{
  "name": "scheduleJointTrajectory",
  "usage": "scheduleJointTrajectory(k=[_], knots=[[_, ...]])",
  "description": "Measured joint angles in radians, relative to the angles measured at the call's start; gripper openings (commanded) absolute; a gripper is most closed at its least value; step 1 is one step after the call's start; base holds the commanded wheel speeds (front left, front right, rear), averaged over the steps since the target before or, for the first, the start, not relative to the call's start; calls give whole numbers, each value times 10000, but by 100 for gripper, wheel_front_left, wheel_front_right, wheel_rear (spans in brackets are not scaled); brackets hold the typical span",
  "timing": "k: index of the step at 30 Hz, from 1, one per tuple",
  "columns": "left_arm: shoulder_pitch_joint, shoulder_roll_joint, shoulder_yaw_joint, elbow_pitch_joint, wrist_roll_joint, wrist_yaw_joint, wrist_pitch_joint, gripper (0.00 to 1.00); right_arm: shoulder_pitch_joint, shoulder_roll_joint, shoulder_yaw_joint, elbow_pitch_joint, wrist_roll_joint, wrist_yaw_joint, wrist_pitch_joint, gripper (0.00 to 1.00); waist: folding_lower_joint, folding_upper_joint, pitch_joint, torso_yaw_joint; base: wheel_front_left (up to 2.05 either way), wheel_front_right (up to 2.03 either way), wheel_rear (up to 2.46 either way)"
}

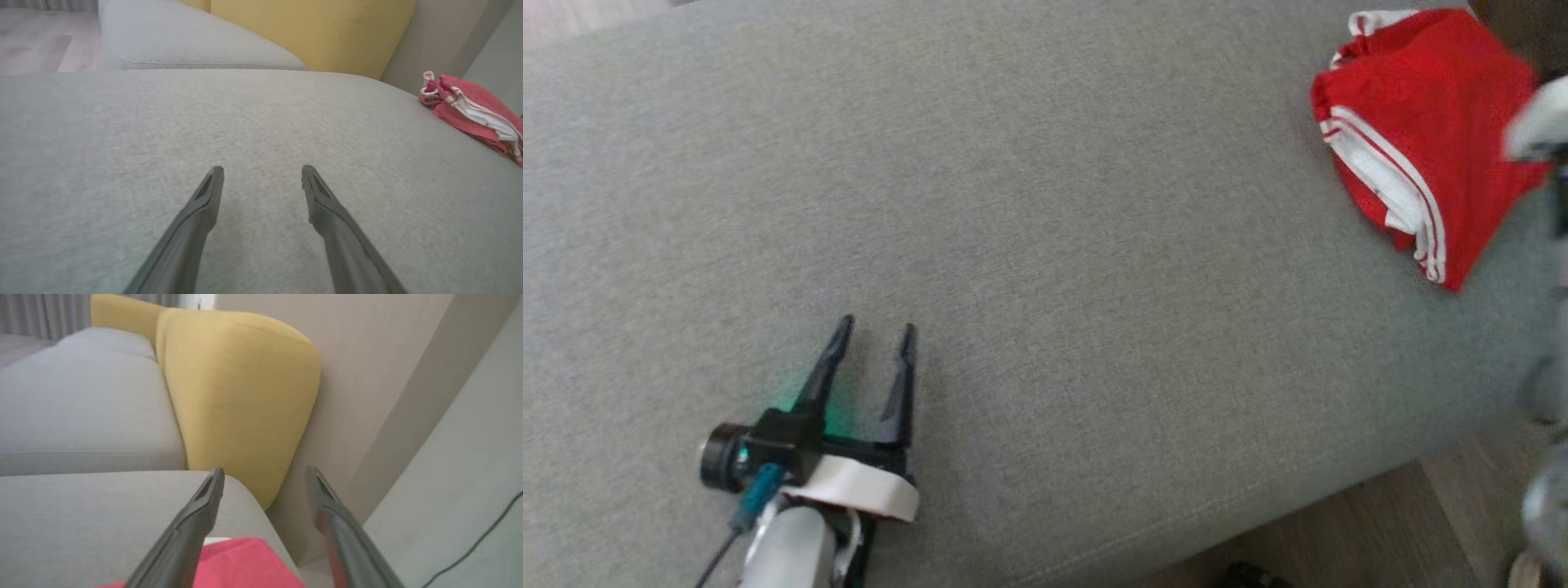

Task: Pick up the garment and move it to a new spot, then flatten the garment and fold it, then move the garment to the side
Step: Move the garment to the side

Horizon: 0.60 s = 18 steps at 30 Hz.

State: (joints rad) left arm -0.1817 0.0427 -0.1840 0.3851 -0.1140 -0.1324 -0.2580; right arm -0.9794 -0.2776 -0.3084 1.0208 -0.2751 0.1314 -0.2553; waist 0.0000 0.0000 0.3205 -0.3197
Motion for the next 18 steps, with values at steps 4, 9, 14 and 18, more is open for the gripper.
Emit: scheduleJointTrajectory(k=[4,9,14,18], knots=[[22,15,428,33,-2,6,4,100,681,1097,562,-1179,332,0,0,100,1,0,-150,183,0,0,0],[91,19,955,-13,-186,341,13,100,2562,1908,1737,-2769,1668,0,0,100,0,0,-455,688,0,0,0],[372,23,1369,-86,-385,685,13,100,4138,2107,2071,-3714,2523,0,0,100,0,0,-726,1276,0,0,0],[543,21,1507,-96,-462,899,13,100,5174,2186,2128,-3910,3058,0,0,100,-1,0,-963,1767,0,0,0]])
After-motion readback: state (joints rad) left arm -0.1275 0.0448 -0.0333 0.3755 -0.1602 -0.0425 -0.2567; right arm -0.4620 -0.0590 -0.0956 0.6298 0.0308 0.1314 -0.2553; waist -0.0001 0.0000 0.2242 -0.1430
